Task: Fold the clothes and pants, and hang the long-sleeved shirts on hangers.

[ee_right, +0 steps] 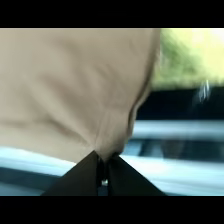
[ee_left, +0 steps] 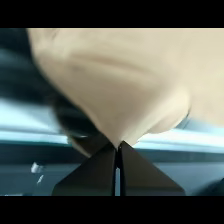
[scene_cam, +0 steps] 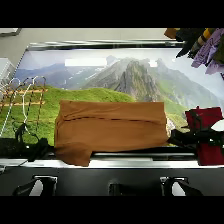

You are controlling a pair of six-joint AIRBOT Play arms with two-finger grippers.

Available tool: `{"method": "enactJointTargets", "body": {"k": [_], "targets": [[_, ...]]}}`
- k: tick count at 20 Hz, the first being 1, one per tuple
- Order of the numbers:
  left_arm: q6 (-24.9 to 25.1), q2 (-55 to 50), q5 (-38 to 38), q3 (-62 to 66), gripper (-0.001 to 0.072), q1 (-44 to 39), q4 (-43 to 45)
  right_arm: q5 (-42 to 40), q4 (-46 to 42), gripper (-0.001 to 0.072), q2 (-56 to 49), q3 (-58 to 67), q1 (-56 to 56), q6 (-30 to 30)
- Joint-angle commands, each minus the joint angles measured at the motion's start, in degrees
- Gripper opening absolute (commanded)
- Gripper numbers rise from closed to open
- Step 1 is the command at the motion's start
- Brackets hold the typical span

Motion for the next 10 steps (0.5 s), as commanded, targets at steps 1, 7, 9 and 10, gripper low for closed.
{"method": "enactJointTargets", "body": {"k": [1,7,9,10], "targets": [[0.8,-6.8,-6.8,6.4,0.0012,-2.7,-1.7,-8.2,4.1,0.0029,-3.3,4.6,0.1,-4.2],[3.3,-32.6,-9.6,30.7,0.0013,-10.5,0.5,-13.4,-0.7,0.0029,-19.1,20.0,11.0,-2.3],[3.3,-40.2,-9.1,38.9,0.0012,-11.8,0.7,-14.8,-2.8,0.0029,-23.7,24.3,13.1,-0.2],[3.3,-43.7,-8.7,43.0,0.0013,-12.7,0.8,-14.8,-3.3,0.0029,-25.7,26.4,13.6,0.1]]}}
